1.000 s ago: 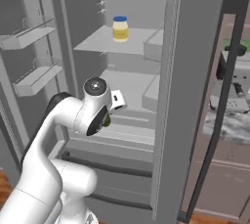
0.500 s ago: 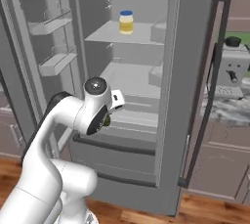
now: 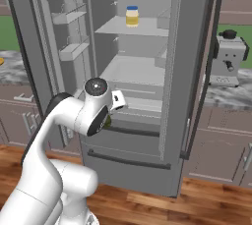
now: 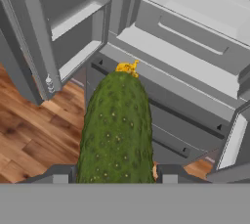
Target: Pick cucumber from the fridge and place it on the plate on the counter.
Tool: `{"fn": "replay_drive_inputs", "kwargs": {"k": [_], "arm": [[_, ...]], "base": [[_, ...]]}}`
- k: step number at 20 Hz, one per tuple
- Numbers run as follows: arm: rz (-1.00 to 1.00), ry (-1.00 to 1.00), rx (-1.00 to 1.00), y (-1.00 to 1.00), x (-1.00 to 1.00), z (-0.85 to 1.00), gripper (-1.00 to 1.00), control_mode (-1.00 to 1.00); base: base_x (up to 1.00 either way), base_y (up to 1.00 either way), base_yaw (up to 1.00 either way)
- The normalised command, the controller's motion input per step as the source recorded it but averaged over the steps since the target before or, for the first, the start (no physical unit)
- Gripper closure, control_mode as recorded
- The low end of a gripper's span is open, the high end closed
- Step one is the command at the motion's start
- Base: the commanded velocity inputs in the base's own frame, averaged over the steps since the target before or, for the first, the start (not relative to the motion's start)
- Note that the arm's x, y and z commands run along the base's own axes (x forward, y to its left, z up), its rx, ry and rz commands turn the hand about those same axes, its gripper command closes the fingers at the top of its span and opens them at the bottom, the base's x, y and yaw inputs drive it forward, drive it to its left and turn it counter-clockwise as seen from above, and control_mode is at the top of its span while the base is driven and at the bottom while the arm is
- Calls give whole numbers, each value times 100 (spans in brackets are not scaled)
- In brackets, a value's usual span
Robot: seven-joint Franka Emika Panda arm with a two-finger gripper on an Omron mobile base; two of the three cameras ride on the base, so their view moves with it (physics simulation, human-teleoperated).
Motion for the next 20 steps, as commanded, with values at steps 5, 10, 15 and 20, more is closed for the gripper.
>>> {"fn": "replay_drive_inputs", "kwargs": {"k": [5,10,15,20], "arm": [[0,0,0,0,0,0,100,100],[0,0,0,0,0,0,100,100],[0,0,0,0,0,0,100,100],[0,0,0,0,0,0,100,100]], "base": [[-55,0,-3],[-44,18,-12],[-35,40,-13],[-30,56,-11]]}}
